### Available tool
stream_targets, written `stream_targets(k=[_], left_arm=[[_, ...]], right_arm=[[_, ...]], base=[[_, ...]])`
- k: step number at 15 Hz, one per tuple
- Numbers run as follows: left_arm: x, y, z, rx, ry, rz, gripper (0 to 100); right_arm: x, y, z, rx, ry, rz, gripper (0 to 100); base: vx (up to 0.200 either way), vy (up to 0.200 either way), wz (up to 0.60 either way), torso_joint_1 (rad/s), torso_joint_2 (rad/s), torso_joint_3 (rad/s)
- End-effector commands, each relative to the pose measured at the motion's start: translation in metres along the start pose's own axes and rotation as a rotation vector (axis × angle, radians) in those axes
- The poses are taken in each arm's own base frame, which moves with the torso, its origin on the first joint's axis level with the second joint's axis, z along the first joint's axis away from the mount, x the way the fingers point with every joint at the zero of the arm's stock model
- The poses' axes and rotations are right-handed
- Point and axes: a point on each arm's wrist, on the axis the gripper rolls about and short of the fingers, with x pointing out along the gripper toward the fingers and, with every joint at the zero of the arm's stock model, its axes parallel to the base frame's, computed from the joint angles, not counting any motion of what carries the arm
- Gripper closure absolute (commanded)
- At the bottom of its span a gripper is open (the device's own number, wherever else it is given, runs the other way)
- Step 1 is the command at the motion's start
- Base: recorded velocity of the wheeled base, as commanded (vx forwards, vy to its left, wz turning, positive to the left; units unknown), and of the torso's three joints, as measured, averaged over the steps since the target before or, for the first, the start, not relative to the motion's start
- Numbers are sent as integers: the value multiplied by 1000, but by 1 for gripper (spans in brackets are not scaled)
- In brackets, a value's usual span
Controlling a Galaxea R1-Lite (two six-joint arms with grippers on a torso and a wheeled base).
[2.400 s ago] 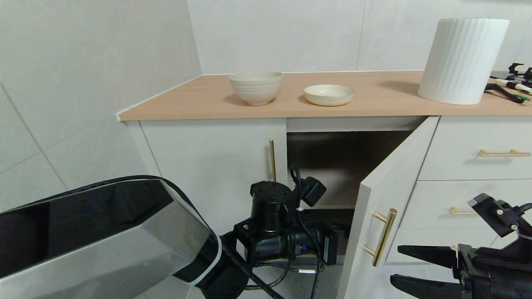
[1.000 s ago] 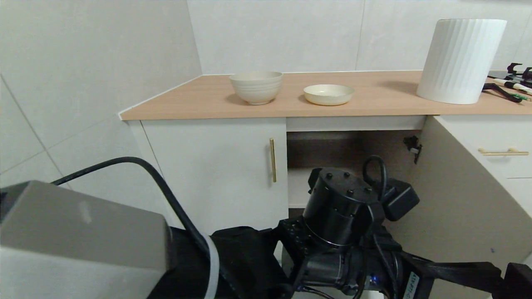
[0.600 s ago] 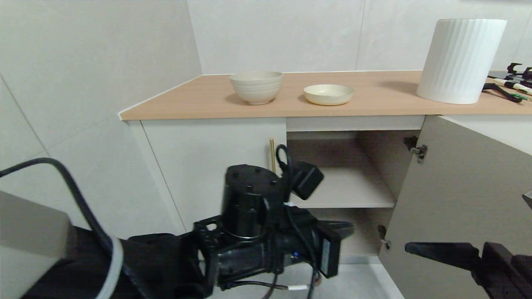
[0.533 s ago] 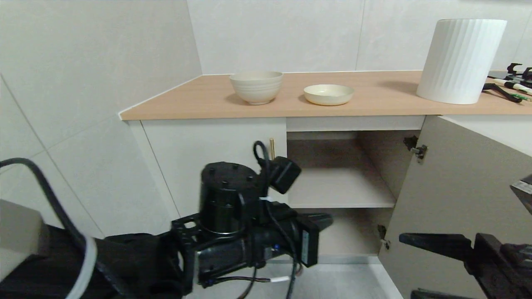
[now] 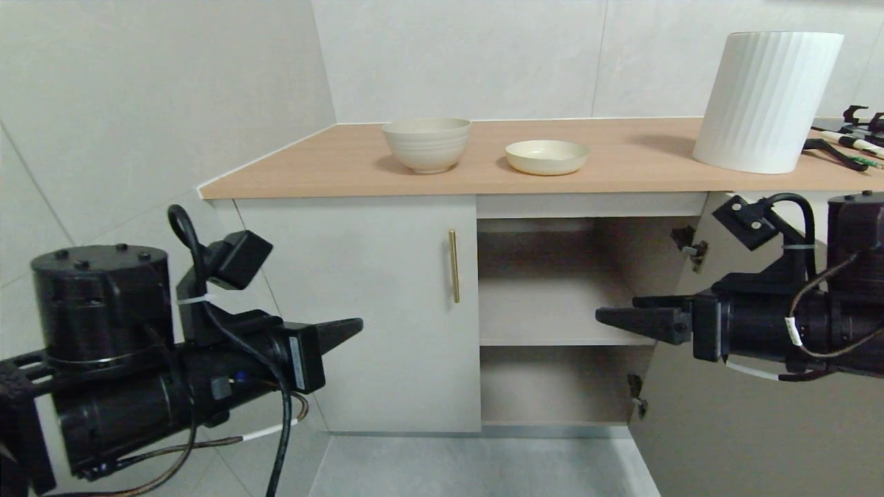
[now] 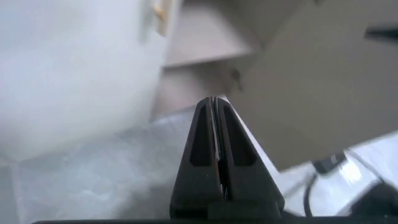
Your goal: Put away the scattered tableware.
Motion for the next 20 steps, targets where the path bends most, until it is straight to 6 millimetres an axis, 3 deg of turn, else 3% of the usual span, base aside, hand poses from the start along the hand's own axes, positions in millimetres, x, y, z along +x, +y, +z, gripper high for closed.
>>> stream_targets(k=[1,4,5,7,17,20], left_arm=[[-18,7,19,-9,-84,45,100],[-16,10,21,-13,-84,56,100],[-12,11,23,-15,-82,56,0],[-10,14,25,-27,-87,67,0],[-14,15,30,-18,-119,69,0],[-14,15,29,5,-104,75,0]], right_arm=[[14,-6,17,5,16,-92,0],[3,0,5,0,13,-193,0],[-4,6,6,-7,-1,-180,0],[-16,15,9,-23,-32,-161,0],[-26,30,7,-34,-19,-116,0],[-29,32,8,-37,-25,-110,0]], base=[[0,0,0,0,0,0],[0,0,0,0,0,0],[0,0,0,0,0,0],[0,0,0,0,0,0],[0,0,0,0,0,0],[200,0,0,-1,2,2]])
